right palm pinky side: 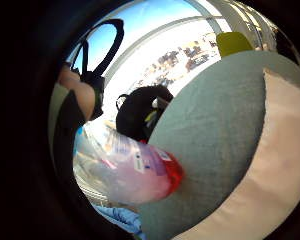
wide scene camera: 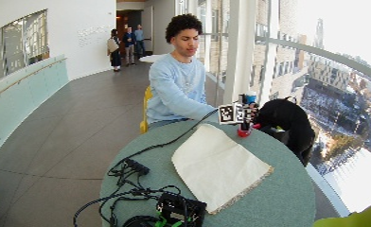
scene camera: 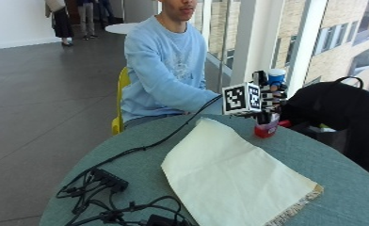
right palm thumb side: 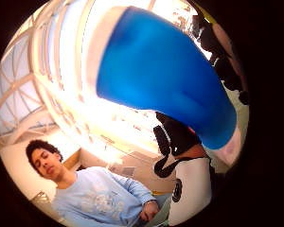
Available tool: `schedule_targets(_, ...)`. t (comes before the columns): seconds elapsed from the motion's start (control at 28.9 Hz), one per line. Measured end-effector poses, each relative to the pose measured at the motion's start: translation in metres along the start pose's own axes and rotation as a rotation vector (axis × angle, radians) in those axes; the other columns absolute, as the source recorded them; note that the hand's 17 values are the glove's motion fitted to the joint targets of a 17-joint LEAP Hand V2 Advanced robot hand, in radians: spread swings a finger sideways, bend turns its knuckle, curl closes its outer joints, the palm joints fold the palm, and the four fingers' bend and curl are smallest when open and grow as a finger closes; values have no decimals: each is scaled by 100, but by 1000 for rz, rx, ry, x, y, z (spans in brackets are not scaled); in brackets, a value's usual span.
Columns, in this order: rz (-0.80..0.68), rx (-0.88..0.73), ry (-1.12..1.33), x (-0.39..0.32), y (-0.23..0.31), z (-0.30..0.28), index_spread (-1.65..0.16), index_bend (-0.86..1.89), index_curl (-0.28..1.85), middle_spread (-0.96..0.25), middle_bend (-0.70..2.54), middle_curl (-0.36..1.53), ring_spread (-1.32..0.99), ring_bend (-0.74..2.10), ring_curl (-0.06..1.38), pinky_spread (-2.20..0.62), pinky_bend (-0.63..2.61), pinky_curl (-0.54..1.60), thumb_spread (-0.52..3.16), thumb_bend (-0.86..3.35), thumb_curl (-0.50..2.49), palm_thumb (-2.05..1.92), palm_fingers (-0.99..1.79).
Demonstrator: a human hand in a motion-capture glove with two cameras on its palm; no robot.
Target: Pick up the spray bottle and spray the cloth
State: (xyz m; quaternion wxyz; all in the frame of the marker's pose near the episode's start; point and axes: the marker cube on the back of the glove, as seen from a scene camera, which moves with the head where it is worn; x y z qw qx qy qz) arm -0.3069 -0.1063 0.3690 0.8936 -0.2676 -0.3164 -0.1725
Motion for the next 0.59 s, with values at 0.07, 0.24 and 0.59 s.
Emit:
schedule_targets(0.07,0,3,34,-3,6,-18,-27,3,25,-11,37,46,-11,58,41,-11,50,39,94,-4,50,81,99)
schedule_targets(0.24,46,3,115,-13,32,-69,-29,4,22,-11,37,46,-12,58,40,-9,47,39,95,-3,47,79,96)
schedule_targets(0.59,165,12,429,-12,130,-184,-30,5,18,-11,41,47,-10,57,40,-4,42,37,98,-3,44,78,94)
